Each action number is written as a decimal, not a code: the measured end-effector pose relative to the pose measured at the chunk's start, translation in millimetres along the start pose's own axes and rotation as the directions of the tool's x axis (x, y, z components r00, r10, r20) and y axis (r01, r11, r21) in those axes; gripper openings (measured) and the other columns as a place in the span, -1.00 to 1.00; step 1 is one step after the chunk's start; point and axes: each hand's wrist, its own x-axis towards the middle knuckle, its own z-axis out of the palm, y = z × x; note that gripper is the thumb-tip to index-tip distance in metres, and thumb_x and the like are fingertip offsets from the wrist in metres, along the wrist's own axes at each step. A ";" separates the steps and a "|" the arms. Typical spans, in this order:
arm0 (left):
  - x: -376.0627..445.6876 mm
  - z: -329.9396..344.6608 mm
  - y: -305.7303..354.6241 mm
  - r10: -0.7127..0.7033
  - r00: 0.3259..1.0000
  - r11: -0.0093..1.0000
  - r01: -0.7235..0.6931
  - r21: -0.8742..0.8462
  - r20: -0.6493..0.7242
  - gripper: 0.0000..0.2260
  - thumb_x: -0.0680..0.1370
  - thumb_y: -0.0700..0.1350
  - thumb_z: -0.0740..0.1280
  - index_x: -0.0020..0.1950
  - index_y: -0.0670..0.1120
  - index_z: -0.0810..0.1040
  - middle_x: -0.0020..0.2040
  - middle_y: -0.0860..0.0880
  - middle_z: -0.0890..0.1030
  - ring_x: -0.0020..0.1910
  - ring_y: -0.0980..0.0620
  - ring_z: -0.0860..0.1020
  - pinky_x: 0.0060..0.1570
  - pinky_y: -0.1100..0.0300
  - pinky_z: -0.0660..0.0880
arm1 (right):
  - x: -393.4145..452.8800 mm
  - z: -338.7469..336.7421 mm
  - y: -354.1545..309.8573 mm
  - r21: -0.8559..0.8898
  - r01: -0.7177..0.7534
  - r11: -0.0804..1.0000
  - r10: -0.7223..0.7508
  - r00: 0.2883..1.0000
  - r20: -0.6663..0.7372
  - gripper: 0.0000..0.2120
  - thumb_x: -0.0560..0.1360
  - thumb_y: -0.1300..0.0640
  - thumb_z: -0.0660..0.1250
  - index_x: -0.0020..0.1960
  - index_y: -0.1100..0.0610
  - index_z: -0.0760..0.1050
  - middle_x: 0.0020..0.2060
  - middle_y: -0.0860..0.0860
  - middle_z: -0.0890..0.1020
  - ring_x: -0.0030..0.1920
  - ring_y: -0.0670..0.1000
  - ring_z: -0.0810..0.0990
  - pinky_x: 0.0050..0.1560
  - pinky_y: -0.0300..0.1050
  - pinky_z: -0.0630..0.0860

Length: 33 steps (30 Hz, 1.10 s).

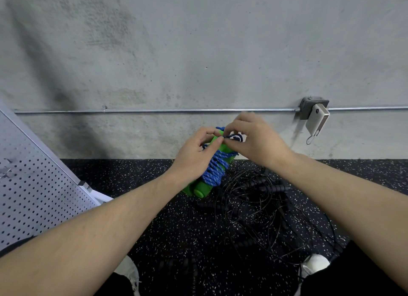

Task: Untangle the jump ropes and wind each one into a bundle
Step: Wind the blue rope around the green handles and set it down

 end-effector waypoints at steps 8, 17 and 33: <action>-5.8 3.7 9.7 -0.075 0.997 0.978 0.075 -0.195 0.006 -0.85 0.73 -0.10 0.18 0.19 0.08 0.52 -0.08 0.11 0.73 -0.12 0.05 0.71 -0.17 0.21 0.61 | 1.3 6.9 -4.3 0.011 0.010 1.000 -0.009 0.998 -0.064 -0.89 0.42 0.23 0.46 -0.08 0.16 0.57 -0.19 -0.11 0.52 -0.18 -0.11 0.46 -0.15 -0.34 0.41; -2.7 0.9 3.8 -0.162 0.984 0.943 0.134 -0.304 -0.070 -0.86 0.69 -0.16 0.28 0.18 0.01 0.57 0.00 0.04 0.73 -0.05 0.01 0.71 -0.11 0.12 0.65 | 1.5 6.8 -2.5 0.067 0.011 0.998 -0.007 0.999 -0.054 -0.92 0.50 0.17 0.45 -0.01 0.11 0.61 -0.13 -0.10 0.58 -0.05 -0.07 0.49 -0.02 -0.44 0.33; -5.9 1.9 -7.0 0.021 0.990 1.000 -0.018 0.020 -0.141 -0.81 0.60 -0.06 0.43 0.12 0.24 0.60 0.02 0.18 0.70 -0.09 0.10 0.70 -0.02 -0.06 0.66 | 9.7 4.1 -14.7 0.314 -0.427 0.848 0.413 0.904 0.113 -0.90 0.42 -0.02 0.55 -0.16 -0.01 0.69 -0.07 -0.10 0.57 -0.12 -0.19 0.48 -0.15 -0.35 0.36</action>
